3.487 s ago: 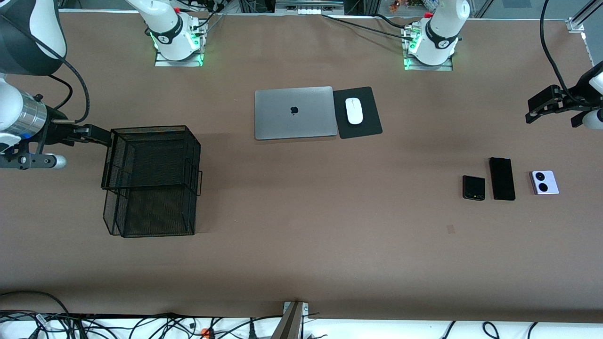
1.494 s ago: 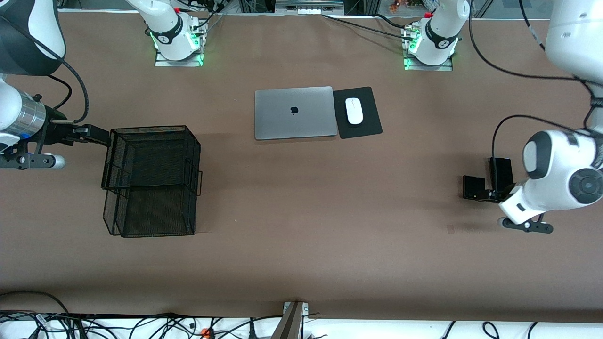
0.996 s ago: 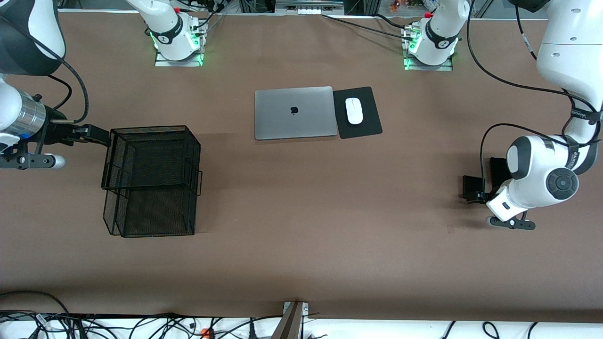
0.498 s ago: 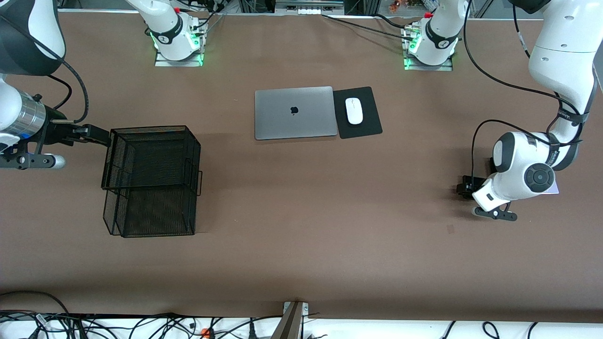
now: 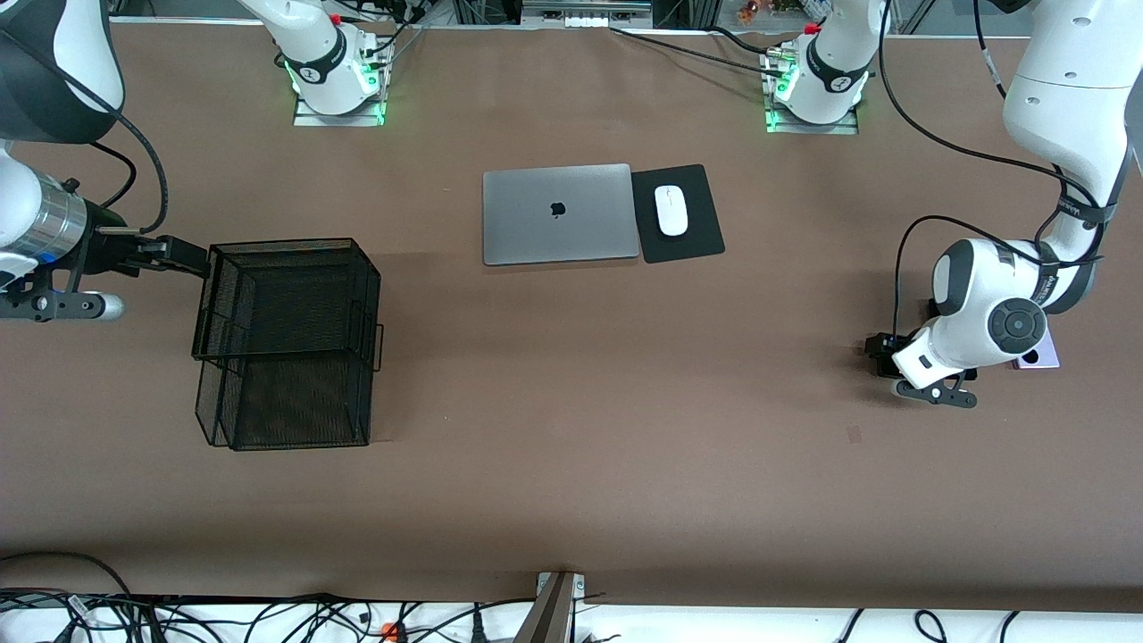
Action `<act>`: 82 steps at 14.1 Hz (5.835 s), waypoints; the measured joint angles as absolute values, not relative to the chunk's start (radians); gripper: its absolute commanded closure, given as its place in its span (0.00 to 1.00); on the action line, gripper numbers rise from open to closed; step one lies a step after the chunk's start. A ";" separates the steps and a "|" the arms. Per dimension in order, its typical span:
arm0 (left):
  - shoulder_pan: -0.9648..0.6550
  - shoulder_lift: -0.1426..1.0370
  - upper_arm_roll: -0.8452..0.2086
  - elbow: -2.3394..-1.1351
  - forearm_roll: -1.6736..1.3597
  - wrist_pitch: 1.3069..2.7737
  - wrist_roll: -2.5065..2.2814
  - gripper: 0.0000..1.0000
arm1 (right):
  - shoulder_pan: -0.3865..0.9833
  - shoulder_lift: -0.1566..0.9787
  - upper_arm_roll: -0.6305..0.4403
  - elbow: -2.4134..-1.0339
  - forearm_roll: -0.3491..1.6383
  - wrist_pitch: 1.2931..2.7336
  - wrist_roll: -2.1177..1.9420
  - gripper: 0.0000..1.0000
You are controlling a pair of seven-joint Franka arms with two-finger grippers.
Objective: Place phones with both arms
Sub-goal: 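Grasp the small black flip phone with the left gripper, then carry the flip phone to the table middle and set it down, then open the left gripper and withdraw while the right gripper reaches the phone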
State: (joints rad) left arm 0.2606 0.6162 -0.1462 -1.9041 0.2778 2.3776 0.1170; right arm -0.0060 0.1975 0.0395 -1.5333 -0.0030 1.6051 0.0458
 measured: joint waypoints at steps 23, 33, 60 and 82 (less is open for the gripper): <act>0.240 0.605 -0.186 -1.856 0.285 2.323 0.032 1.00 | -0.006 0.197 0.039 -1.533 -0.003 1.605 0.046 0.00; -0.079 0.619 -0.207 -1.742 0.187 2.250 -0.359 1.00 | -0.006 0.197 0.039 -1.533 -0.002 1.605 0.046 0.00; -0.585 1.116 -0.188 -1.039 0.113 2.308 -0.873 0.00 | -0.006 0.197 0.039 -1.534 -0.001 1.604 0.046 0.00; -0.236 0.899 -0.153 -1.221 0.227 1.867 -0.429 0.00 | 0.279 0.305 0.055 -1.527 0.059 1.775 0.206 0.00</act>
